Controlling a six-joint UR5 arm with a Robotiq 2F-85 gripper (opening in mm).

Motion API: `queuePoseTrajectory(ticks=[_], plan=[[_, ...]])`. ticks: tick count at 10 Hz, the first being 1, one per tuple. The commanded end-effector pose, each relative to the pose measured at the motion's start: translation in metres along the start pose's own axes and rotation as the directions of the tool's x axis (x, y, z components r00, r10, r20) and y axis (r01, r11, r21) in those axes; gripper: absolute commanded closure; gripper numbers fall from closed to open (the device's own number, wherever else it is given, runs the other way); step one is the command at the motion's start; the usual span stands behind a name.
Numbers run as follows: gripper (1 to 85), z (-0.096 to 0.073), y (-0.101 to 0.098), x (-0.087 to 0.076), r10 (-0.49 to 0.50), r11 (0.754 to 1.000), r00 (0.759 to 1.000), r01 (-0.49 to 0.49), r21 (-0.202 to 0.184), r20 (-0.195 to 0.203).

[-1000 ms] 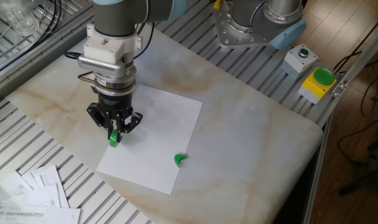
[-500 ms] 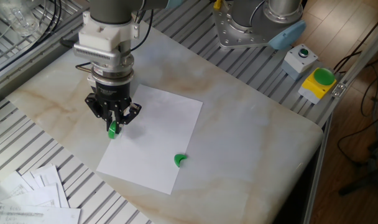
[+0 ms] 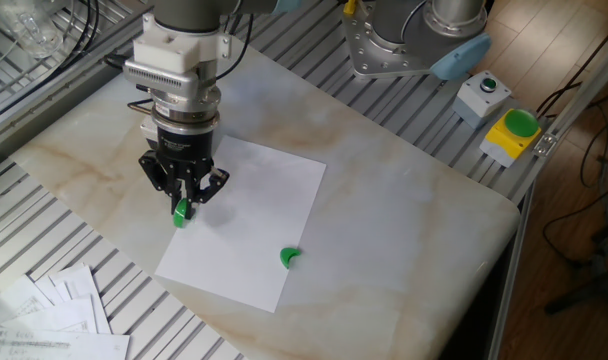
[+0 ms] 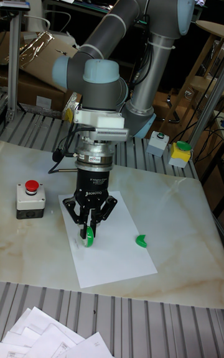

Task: Use the correction tape on paper

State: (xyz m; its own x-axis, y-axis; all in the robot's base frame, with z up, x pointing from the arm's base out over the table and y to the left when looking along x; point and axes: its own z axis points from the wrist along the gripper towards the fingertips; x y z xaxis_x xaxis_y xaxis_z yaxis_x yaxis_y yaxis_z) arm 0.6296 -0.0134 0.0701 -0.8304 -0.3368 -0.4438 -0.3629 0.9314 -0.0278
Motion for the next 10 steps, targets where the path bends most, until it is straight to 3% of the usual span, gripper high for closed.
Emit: queuePoseTrajectory(ticks=[1, 7, 10], plan=[[84.0, 0.01, -0.006, 0.005, 0.014, 1.0, 0.999, -0.014, 0.004, 0.045], [84.0, 0.012, -0.008, 0.034, 0.014, 1.0, 0.999, -0.013, 0.005, -0.043], [84.0, 0.013, -0.007, 0.032, 0.014, 1.0, 0.999, -0.014, -0.004, -0.042]])
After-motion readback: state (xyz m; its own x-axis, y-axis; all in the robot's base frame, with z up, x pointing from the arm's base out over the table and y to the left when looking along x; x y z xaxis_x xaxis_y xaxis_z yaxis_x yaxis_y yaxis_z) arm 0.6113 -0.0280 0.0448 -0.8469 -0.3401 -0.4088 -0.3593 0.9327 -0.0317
